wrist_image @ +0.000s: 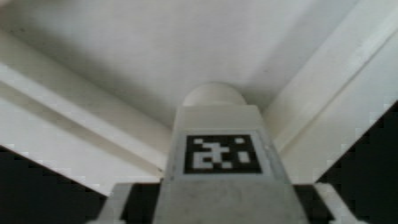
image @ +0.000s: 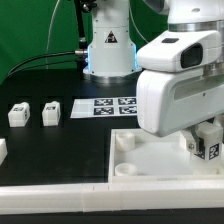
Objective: Assemble one leg
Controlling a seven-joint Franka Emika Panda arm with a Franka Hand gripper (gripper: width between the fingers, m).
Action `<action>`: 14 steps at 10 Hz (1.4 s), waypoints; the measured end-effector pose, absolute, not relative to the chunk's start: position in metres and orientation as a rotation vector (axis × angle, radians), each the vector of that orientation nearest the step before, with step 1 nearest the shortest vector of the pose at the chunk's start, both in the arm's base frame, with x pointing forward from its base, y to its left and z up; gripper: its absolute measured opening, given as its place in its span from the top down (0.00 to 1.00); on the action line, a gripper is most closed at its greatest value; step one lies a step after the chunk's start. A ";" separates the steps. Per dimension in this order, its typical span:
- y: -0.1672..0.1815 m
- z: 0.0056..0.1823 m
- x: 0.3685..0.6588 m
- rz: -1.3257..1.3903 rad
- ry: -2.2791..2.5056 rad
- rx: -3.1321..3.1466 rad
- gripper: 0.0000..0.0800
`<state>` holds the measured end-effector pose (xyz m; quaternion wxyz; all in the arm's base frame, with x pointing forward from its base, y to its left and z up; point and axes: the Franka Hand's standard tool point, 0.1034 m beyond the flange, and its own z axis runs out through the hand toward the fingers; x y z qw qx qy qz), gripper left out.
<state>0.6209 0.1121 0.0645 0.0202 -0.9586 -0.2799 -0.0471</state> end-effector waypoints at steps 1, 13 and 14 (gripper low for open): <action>0.112 0.064 0.621 -0.145 -0.828 -2.984 0.64; 0.090 0.064 0.619 -0.127 1.136 -2.837 0.62; 0.085 0.064 0.619 -0.132 1.186 -2.826 0.61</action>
Offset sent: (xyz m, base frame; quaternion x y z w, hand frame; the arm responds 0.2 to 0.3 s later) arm -0.0099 -0.0082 0.0050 -0.0142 0.0576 0.3666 0.9285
